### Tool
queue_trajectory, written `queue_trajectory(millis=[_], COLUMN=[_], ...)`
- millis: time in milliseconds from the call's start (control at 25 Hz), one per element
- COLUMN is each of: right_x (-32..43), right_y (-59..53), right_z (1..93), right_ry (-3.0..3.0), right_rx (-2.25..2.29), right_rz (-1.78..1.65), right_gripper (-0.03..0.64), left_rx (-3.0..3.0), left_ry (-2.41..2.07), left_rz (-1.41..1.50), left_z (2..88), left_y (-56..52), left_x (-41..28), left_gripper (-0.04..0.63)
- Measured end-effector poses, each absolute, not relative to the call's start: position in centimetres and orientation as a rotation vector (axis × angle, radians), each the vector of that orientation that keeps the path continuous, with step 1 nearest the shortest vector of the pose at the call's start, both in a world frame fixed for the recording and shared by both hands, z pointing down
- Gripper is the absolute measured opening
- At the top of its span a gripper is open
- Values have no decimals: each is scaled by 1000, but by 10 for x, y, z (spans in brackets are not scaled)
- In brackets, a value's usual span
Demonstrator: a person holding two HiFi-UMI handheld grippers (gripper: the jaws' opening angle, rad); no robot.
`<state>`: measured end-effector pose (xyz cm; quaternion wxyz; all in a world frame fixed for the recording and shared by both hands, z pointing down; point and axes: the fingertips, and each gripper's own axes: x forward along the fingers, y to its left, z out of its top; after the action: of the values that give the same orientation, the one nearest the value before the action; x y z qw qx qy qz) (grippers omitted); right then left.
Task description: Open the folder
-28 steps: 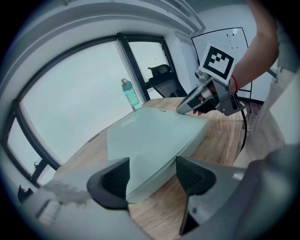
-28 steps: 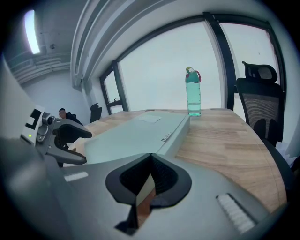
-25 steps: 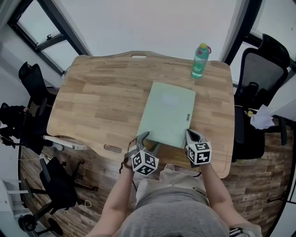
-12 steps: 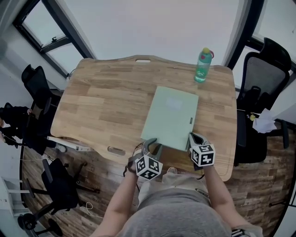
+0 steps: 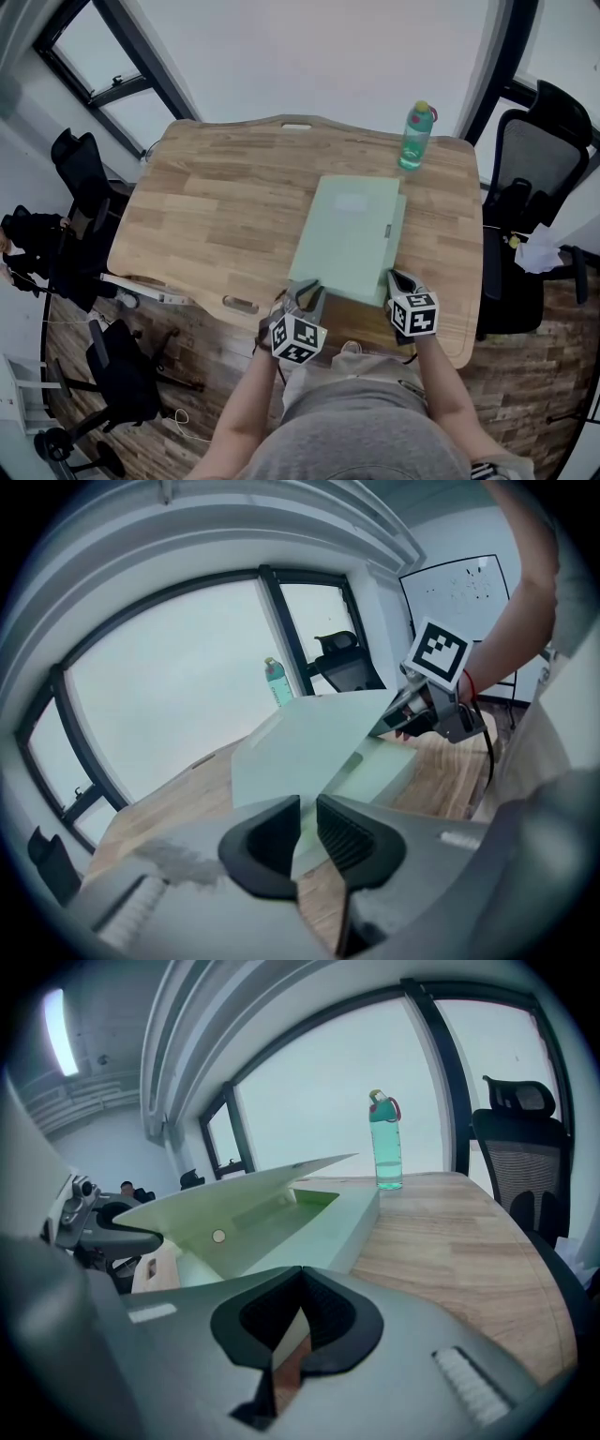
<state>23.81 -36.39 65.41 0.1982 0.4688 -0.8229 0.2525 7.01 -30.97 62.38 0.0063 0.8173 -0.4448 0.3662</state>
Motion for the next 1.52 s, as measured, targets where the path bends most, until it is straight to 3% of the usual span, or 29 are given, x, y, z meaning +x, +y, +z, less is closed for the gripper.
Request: queue_trajectory(millis=[640,1520], right_x=[237,234], right_y=[-363,-361], right_z=[655,656], right_ry=[-2274,-2232], right_rx=[1309,1270], right_rz=[685,684], right_gripper=[0,2], left_rx=[2409,1951], left_ry=[-1670,-1958], left_rz=[870,498], left_z=[589,596], left_y=[-316,-333], left_x=[6,-90], left_gripper=[15,11])
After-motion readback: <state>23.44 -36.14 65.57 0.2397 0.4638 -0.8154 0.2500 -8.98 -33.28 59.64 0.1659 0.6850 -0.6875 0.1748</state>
